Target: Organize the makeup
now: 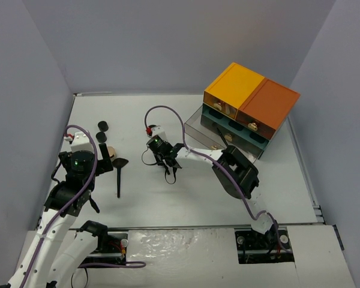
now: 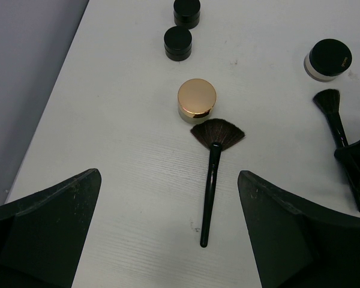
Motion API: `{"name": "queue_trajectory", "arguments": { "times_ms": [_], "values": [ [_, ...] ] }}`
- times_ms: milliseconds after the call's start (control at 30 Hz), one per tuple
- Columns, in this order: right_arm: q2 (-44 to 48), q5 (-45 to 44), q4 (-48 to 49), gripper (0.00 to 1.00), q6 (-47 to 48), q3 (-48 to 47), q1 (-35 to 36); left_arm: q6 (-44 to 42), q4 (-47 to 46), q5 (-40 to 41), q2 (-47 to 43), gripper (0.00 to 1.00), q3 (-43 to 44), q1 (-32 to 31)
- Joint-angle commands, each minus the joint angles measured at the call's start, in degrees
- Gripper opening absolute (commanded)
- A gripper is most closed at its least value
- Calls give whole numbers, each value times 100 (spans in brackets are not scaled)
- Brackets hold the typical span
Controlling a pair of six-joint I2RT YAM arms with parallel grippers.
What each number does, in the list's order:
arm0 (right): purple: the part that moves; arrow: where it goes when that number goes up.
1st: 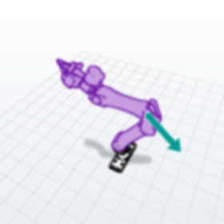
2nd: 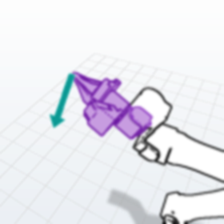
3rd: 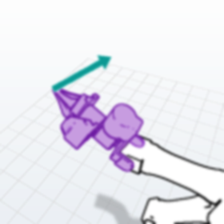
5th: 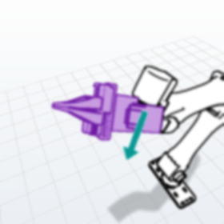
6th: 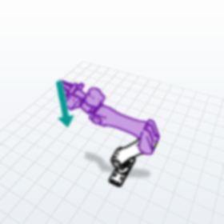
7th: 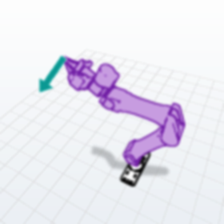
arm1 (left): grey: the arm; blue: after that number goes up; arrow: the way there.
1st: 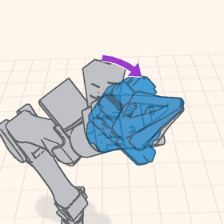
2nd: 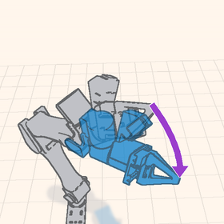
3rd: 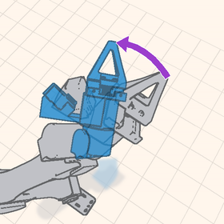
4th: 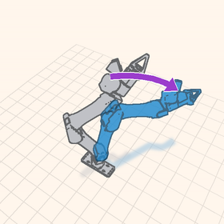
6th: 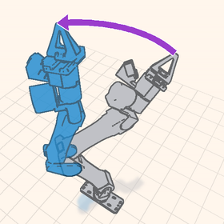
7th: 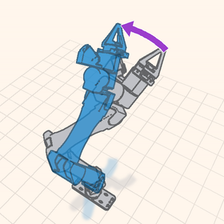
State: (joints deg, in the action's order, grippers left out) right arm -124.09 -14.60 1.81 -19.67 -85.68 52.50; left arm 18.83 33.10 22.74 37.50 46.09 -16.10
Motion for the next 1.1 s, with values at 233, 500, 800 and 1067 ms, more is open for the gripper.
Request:
{"name": "queue_trajectory", "arguments": {
  "times_ms": [233,500,800,1067],
  "values": [
    [2945,-596,-912,0,1995,520,-277,-11,-325,14,120,97,94,37],
    [3961,-562,-1501,0,2964,1248,-1511,-12,-323,-305,373,97,113,35],
    [4396,-545,-1638,61,3088,1342,-2113,444,110,-1145,1126,97,285,28],
    [4801,-57,-1785,79,2842,1085,-2103,1275,254,-1316,1817,97,125,28]
  ]
}}
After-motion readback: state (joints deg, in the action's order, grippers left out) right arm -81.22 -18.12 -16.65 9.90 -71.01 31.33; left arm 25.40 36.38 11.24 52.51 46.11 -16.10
